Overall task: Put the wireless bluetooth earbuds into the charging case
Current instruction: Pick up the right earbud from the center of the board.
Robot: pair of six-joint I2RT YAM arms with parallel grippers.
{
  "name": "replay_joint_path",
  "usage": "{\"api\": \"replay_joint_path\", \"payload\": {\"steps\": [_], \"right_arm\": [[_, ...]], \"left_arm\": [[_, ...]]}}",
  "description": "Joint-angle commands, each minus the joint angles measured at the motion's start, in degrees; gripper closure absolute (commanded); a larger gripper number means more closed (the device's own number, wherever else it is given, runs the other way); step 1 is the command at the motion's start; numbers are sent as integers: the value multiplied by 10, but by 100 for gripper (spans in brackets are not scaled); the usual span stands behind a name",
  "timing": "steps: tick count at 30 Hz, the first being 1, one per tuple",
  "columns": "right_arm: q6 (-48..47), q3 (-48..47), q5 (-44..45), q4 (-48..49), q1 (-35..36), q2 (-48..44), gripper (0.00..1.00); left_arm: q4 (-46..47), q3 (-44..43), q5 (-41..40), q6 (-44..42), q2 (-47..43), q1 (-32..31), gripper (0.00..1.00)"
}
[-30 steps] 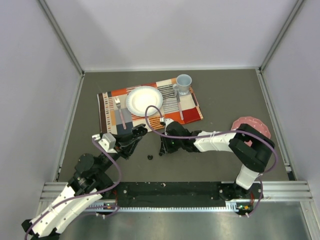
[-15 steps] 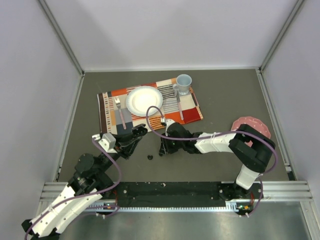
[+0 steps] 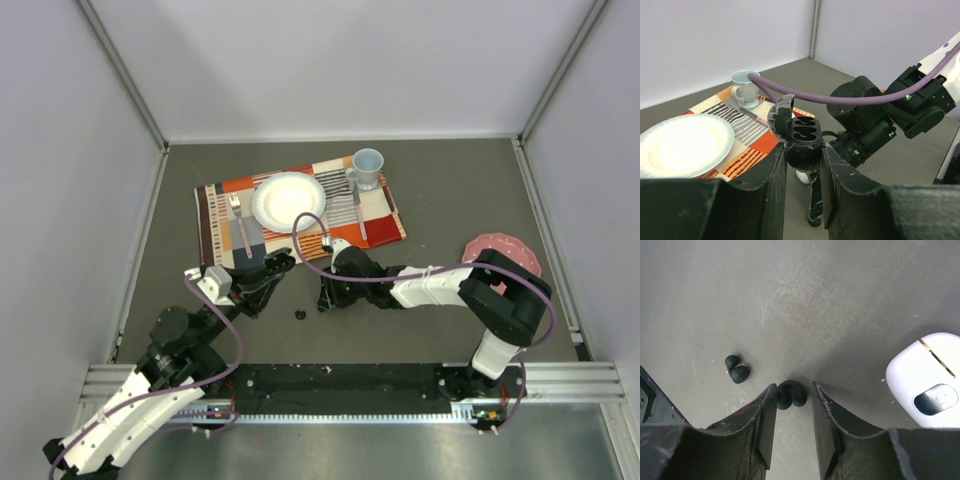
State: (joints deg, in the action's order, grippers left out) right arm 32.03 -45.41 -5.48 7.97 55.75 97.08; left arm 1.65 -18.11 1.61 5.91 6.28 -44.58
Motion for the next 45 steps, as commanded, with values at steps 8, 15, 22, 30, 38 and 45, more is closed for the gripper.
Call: {"api": "replay_joint_path", "payload": {"steps": [8,15,22,30,38,45], "right_arm": [[-22,34,39,-59,13,-1,69],[-19,26,35,-53,17,14,76],[-14,22,32,-66,18,7,77],[-15,28,42,-74,33,8,74],[-9,37,53,-74,41,2,75],[-8,24,49,-73,41,11,85]], "left_arm": [[27,-7,-4,5,8,-1,100],[31,-3,-3,8,9,0,100],[23,-8,-5,6,9,-1,100],[23,-6,-6,6,7,-1,100],[22,-7,-6,5,7,0,100],[20,-8,-8,4,8,0,100]]}}
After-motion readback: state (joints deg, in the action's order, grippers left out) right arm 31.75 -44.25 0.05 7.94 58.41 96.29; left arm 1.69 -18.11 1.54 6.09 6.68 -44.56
